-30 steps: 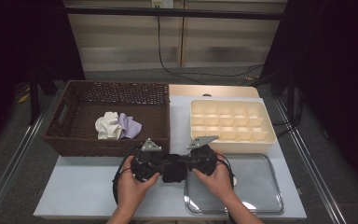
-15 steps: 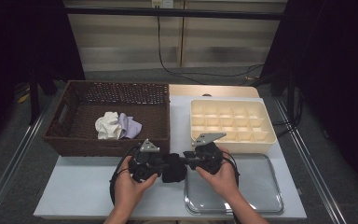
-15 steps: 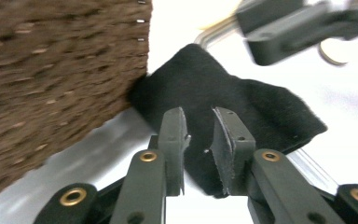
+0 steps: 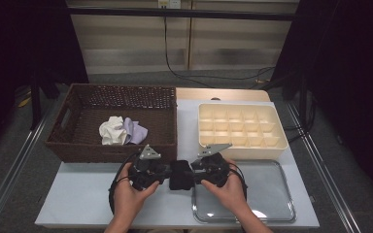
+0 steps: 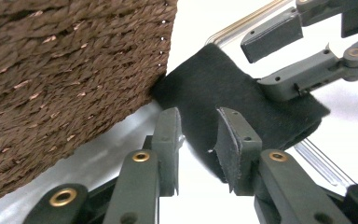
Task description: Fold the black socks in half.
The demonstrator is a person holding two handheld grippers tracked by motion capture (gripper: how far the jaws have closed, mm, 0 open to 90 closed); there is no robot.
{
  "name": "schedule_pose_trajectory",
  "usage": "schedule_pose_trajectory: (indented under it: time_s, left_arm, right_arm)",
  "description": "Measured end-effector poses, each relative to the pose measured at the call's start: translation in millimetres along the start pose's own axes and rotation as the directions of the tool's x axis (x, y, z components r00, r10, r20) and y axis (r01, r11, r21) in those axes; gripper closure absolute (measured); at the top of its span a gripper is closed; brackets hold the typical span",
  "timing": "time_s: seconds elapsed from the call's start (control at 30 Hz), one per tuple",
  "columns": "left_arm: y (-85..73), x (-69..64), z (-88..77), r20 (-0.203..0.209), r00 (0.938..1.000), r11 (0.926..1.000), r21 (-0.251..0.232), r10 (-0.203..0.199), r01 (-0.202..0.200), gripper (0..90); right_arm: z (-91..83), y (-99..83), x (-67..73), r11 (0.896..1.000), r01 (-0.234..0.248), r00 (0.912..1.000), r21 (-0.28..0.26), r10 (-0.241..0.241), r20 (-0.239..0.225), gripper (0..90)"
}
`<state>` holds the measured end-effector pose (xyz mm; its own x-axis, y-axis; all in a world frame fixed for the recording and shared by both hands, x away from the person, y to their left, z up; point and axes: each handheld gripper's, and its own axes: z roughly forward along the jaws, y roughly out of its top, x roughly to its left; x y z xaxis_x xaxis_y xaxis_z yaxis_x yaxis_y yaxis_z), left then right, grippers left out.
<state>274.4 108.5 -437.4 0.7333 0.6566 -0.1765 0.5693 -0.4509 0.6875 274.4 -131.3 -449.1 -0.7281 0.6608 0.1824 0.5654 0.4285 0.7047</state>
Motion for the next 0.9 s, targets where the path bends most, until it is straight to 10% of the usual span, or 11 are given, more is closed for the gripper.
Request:
schedule_pose_trajectory:
  time_s: [0.43, 0.9]
  left_arm:
    - [-5.3, 3.0, 1.7, -0.012, 0.9999, 0.9999, -0.009, 0.006, -0.006, 66.0]
    - [-6.7, 4.5, 5.3, -0.016, 0.9995, 0.9994, -0.022, 0.027, -0.028, 65.0]
  right_arm:
    - [13.7, -10.6, -13.3, 0.998, -0.064, 0.9970, 0.010, 0.065, -0.043, 56.2]
    - [16.3, -18.6, -27.3, 0.972, -0.234, 0.9610, 0.027, 0.235, -0.146, 85.5]
